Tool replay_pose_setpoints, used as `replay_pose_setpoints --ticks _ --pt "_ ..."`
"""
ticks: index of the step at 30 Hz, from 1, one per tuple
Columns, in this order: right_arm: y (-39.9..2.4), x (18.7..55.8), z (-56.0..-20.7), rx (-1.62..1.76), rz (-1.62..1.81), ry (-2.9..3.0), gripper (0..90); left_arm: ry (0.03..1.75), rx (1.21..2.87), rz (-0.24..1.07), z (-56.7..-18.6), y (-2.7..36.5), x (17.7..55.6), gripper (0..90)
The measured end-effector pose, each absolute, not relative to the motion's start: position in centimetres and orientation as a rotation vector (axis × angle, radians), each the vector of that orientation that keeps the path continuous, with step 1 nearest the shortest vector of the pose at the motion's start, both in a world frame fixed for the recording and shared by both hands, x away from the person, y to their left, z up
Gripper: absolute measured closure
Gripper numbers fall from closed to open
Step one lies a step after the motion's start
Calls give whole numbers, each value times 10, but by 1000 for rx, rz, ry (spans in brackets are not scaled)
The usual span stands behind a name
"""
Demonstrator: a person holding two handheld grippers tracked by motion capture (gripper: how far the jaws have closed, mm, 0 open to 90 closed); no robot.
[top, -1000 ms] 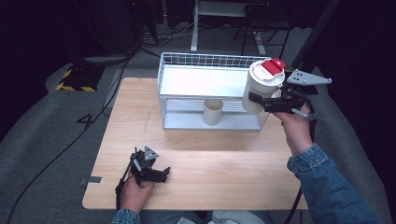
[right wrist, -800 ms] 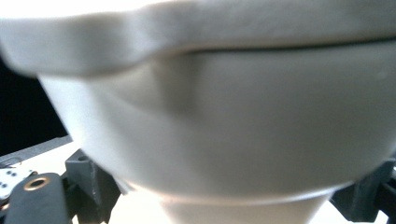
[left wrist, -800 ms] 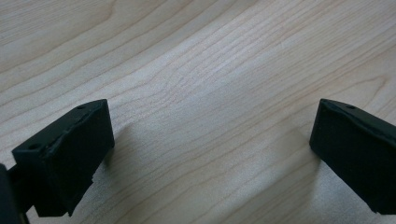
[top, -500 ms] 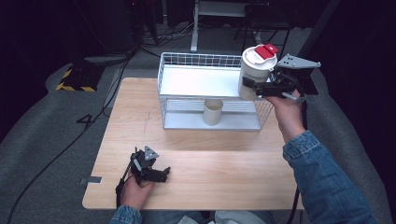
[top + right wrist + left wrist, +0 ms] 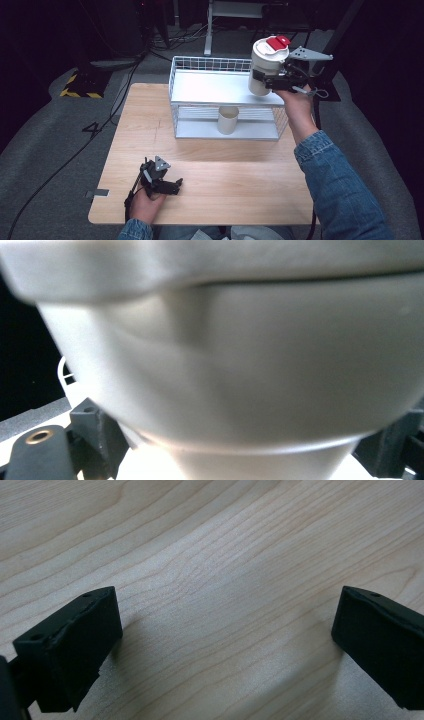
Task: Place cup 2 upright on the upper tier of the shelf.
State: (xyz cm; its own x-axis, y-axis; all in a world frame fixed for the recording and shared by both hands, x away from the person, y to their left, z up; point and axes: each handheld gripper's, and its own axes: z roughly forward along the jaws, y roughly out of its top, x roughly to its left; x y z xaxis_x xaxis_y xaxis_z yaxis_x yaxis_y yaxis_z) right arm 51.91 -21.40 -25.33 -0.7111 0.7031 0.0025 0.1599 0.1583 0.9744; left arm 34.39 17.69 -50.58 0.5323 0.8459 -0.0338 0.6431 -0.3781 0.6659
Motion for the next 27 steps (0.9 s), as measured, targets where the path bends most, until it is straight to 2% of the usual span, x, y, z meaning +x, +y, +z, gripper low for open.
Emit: replay_pose_setpoints --ticks 27 --pt "-164 549 -269 852 1580 1979 137 1213 2135 421 -506 174 351 2"
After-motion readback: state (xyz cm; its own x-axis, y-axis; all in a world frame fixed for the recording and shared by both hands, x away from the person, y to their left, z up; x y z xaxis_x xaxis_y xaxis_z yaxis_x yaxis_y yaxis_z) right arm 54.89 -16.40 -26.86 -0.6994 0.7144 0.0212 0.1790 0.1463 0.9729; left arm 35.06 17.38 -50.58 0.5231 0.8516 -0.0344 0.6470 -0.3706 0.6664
